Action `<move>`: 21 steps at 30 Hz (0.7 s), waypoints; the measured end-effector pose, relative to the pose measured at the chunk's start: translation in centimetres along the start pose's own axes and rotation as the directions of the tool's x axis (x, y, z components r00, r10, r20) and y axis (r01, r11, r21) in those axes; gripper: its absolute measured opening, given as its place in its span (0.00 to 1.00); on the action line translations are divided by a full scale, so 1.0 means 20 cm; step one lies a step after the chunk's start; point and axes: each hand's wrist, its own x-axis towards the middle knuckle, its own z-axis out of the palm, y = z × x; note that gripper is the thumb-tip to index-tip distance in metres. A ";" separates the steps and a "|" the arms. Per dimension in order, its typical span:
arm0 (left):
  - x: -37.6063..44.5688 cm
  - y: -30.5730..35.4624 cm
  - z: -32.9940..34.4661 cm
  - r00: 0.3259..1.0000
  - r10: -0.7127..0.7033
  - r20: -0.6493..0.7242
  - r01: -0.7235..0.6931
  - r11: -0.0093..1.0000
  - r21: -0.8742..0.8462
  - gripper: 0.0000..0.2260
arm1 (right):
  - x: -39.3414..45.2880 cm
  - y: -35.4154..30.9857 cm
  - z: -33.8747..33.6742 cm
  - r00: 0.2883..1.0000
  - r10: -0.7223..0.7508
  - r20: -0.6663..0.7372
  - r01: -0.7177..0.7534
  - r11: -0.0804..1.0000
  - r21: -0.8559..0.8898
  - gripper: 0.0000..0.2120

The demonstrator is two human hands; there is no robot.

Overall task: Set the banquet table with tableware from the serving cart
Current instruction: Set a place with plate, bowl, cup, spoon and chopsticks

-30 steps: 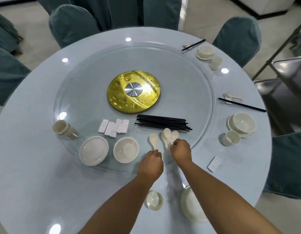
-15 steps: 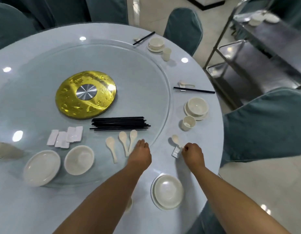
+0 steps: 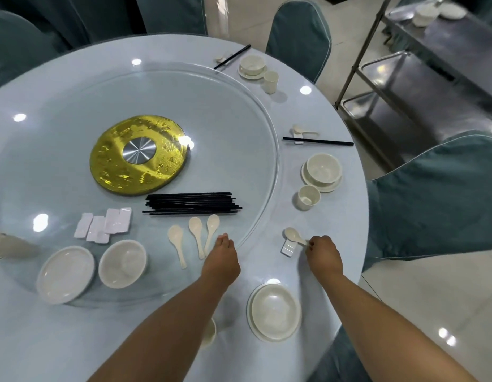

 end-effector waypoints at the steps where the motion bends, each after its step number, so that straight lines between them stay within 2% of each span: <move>1: -0.01 0.00 0.00 1.000 0.002 -0.003 -0.002 1.000 0.003 0.26 | 0.01 0.00 0.00 1.000 0.003 0.000 -0.003 1.000 -0.001 0.09; 5: -0.02 0.00 0.01 1.000 0.003 0.007 -0.003 1.000 0.009 0.27 | 0.02 0.01 -0.01 1.000 0.002 0.005 -0.002 1.000 0.016 0.10; 12: -0.05 -0.03 0.03 0.999 0.006 -0.031 -0.007 1.000 -0.004 0.27 | 0.00 -0.07 -0.03 0.996 -0.079 -0.034 0.080 0.996 0.037 0.12; 17: -0.08 -0.07 0.02 1.000 0.005 -0.023 -0.006 0.998 -0.069 0.26 | -0.04 -0.23 -0.03 0.982 -0.179 -0.063 0.181 0.983 0.028 0.10; 21: -0.14 -0.16 0.05 0.999 0.023 -0.033 -0.026 0.994 -0.102 0.28 | -0.07 -0.43 0.00 0.937 -0.345 -0.044 0.346 0.938 0.020 0.10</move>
